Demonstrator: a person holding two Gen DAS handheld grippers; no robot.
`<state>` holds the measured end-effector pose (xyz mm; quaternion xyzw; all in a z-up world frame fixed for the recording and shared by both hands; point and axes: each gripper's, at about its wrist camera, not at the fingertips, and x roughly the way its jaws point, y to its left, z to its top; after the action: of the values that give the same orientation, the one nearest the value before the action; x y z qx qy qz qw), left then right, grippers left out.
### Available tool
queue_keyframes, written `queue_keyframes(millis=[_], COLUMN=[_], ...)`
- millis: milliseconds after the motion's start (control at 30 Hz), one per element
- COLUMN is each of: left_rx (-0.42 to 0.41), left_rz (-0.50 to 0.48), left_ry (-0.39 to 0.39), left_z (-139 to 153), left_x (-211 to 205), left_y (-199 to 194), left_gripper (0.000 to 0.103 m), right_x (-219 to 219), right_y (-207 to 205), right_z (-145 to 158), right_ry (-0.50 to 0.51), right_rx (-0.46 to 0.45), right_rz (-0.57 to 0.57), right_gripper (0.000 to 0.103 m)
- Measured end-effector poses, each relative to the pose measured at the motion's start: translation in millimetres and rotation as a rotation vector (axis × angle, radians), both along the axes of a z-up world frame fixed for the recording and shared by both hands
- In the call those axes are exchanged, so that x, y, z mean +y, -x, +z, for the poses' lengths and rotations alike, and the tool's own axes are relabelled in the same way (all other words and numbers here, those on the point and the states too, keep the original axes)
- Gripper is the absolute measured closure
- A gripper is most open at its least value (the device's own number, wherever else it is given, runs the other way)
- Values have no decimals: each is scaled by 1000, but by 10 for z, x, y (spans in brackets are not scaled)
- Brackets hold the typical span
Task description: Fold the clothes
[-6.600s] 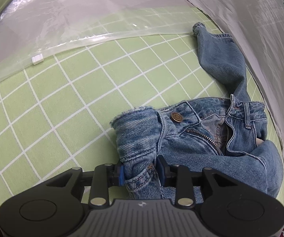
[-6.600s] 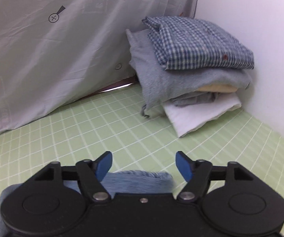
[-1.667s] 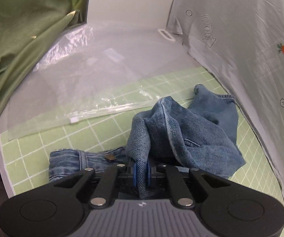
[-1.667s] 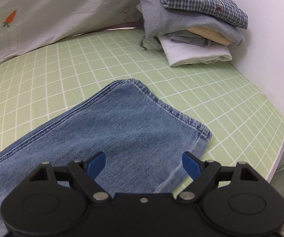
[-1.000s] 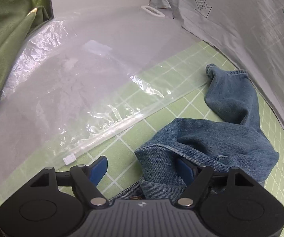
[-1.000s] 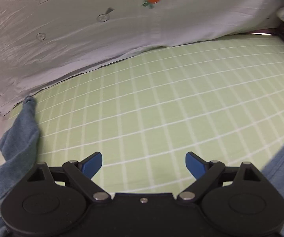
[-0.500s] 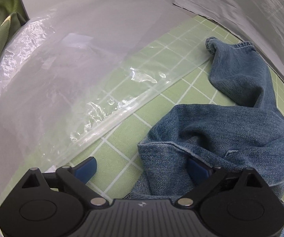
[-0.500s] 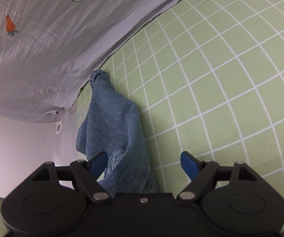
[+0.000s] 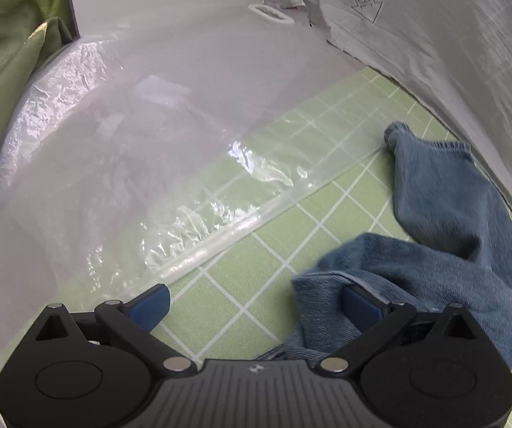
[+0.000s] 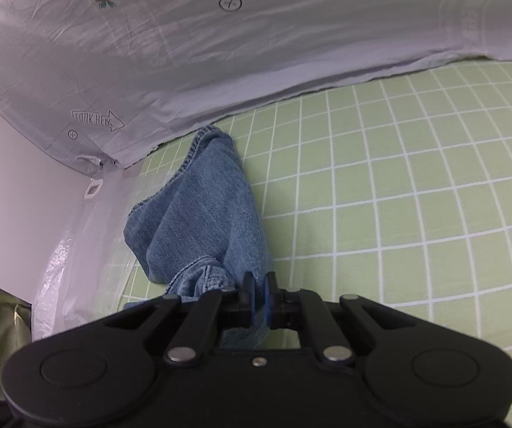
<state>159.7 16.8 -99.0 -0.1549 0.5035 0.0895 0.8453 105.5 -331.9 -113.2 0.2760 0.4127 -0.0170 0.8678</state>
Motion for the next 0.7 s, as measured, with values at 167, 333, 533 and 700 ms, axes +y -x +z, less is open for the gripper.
queue_keyframes(millis=[167, 333, 533, 700], left_rx=[-17, -1, 19, 33], left_rz=[7, -74, -172, -207], left_ry=[-43, -27, -7, 50], left_z=[76, 7, -76, -131], left_x=[62, -120, -339, -407], left_y=[-29, -70, -121, -147], left_gripper=[2, 2, 2, 2], right_x=[-279, -600, -1027, -1179], right_y=[502, 797, 986, 1018], right_z=[431, 468, 240, 76], right_ry=[143, 256, 279, 203], right_rx=[-104, -81, 44, 68], right_rz=[-106, -244, -384, -421], right_gripper=[98, 98, 75, 53])
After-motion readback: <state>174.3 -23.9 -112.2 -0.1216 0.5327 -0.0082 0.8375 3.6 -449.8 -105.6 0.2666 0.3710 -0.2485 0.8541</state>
